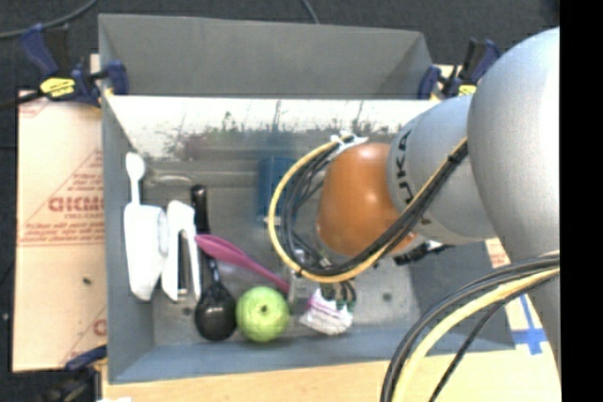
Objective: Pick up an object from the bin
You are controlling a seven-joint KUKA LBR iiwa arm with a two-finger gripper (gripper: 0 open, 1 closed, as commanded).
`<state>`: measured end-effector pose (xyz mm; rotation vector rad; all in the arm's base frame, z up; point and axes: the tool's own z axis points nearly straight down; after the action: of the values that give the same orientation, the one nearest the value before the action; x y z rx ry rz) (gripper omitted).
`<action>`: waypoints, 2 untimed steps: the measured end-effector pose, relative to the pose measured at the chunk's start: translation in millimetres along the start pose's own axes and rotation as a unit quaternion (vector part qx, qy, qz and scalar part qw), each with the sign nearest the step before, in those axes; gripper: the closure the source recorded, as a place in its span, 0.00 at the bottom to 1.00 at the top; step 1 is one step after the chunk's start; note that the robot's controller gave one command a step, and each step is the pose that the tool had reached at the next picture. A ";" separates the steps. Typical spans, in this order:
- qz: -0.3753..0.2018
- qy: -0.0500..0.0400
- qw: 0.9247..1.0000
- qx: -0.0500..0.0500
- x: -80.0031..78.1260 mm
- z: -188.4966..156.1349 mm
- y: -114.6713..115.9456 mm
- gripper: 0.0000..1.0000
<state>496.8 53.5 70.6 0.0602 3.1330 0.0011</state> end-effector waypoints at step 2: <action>-0.008 0.000 1.000 0.000 -4.5 0.0 2.6 1.00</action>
Offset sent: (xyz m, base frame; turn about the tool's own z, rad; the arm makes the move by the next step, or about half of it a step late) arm 0.0036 0.0012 -0.0006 -0.0284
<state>501.4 56.0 70.6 0.0360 3.1339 0.0013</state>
